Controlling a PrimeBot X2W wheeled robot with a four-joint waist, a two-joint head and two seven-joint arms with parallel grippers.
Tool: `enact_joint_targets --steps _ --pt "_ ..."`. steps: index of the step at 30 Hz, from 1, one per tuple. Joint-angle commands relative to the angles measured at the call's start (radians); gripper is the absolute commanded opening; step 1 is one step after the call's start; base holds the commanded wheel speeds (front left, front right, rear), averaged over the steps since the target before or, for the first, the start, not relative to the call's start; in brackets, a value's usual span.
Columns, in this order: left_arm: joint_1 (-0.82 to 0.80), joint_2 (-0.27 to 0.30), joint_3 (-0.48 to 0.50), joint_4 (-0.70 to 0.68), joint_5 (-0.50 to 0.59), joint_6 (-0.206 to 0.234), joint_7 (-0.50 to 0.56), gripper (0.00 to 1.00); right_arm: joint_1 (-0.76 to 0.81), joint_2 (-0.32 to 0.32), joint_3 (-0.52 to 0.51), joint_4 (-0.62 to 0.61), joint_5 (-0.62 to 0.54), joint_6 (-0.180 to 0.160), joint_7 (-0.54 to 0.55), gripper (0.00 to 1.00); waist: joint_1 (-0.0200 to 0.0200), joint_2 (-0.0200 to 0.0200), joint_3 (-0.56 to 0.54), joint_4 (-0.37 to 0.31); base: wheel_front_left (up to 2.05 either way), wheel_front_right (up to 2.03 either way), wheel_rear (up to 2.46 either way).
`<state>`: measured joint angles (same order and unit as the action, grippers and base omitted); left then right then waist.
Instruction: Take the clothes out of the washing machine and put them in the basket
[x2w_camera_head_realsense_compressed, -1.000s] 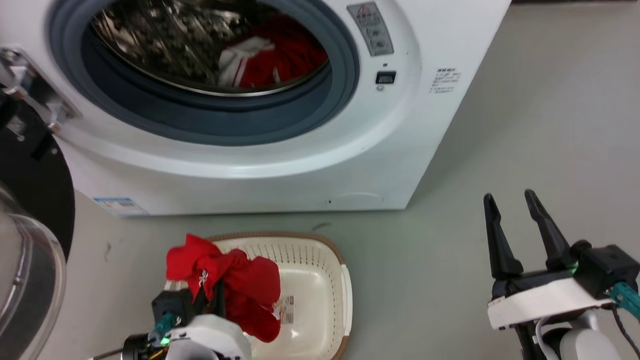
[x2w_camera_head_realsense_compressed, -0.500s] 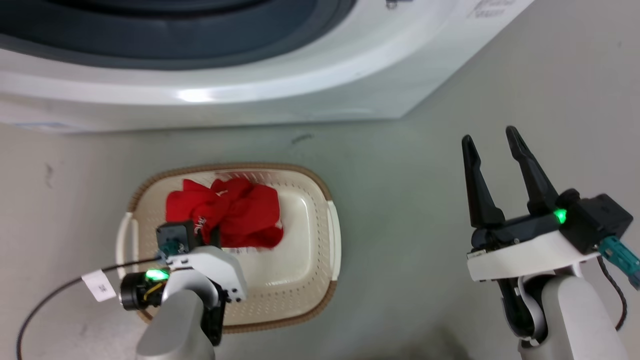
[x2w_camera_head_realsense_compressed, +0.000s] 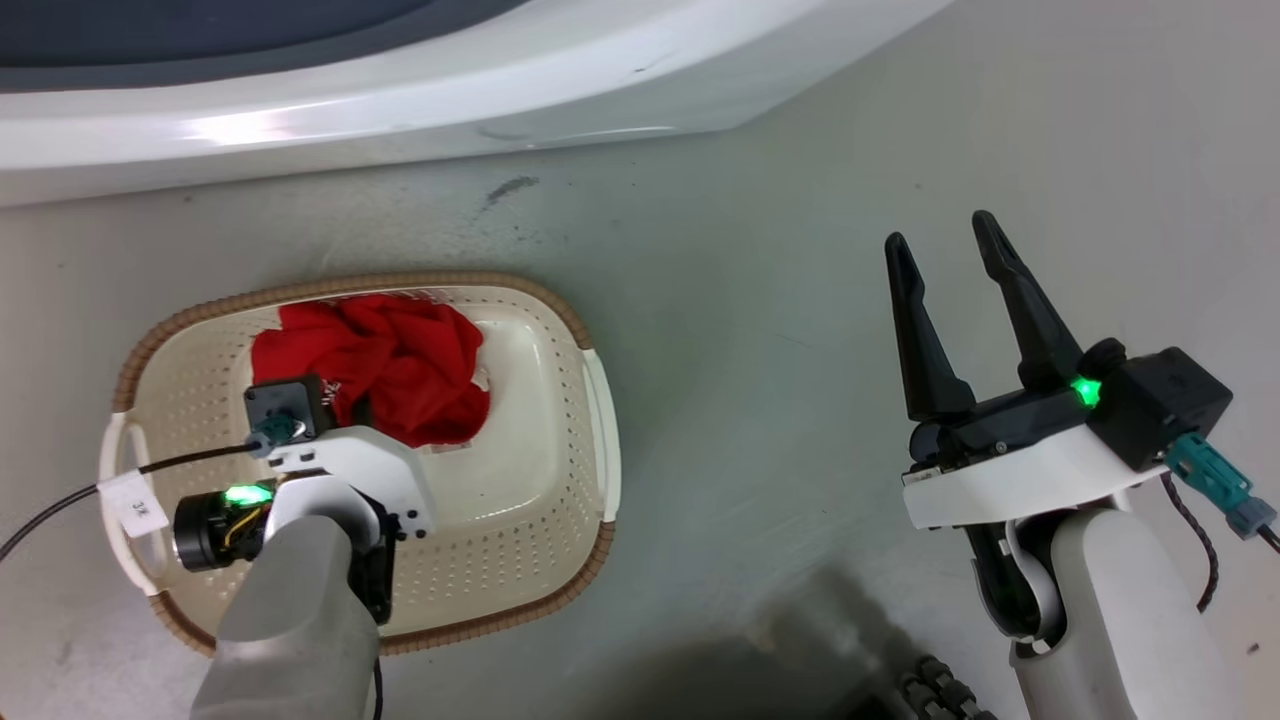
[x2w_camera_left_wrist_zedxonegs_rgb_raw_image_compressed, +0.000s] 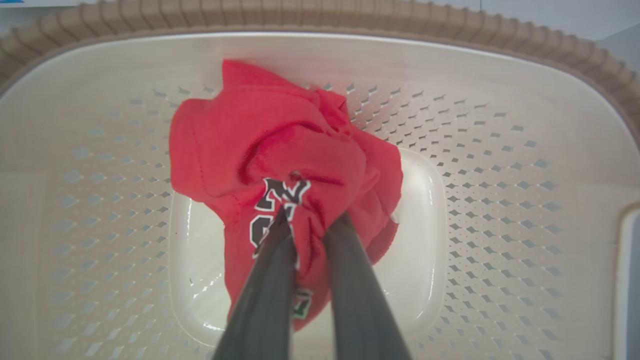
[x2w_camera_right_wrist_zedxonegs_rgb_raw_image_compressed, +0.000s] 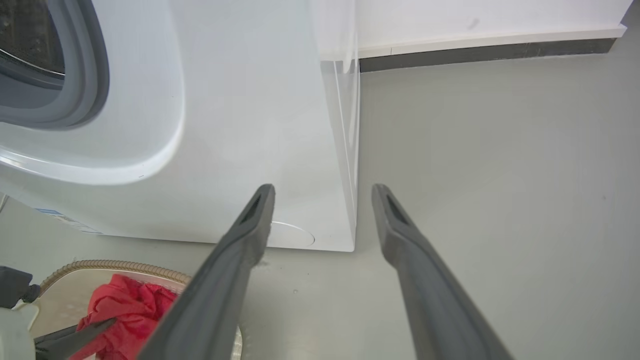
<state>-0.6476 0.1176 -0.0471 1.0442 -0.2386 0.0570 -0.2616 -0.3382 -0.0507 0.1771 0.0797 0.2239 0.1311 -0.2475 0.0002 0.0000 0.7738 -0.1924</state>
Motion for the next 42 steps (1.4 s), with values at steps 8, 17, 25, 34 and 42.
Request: enact_joint_targets --steps 8,17,25,34,42 --pt "-0.036 0.017 0.019 0.102 -0.007 0.01 -0.004 1.0 -0.027 0.001 -0.002 0.034 0.003 -0.001 -0.016 1.0 -0.0002 0.0 -0.021 -0.013 0.0 0.0 0.0" --pt "0.054 -0.015 0.027 0.099 -0.015 -0.012 -0.004 1.0 0.034 0.001 -0.052 0.054 -0.024 -0.001 -0.017 1.0 -0.0002 0.0 -0.187 0.027 0.0 0.0 0.0" --pt "0.182 -0.045 0.04 -0.055 -0.004 -0.036 -0.004 1.0 0.121 0.0 -0.126 0.035 -0.071 -0.001 -0.015 1.0 -0.0002 0.0 -0.357 0.077 0.0 0.0 0.0" --pt "0.292 -0.064 0.039 -0.281 0.028 -0.048 -0.004 1.0 0.198 0.001 -0.174 -0.021 -0.115 -0.001 0.035 1.0 -0.0002 0.0 -0.485 0.121 0.0 0.0 0.0" --pt "0.334 -0.068 0.004 -0.481 0.043 -0.045 -0.004 1.0 0.246 0.0 -0.193 -0.071 -0.126 -0.001 0.081 1.0 -0.0002 0.0 -0.55 0.144 0.0 0.0 0.0"
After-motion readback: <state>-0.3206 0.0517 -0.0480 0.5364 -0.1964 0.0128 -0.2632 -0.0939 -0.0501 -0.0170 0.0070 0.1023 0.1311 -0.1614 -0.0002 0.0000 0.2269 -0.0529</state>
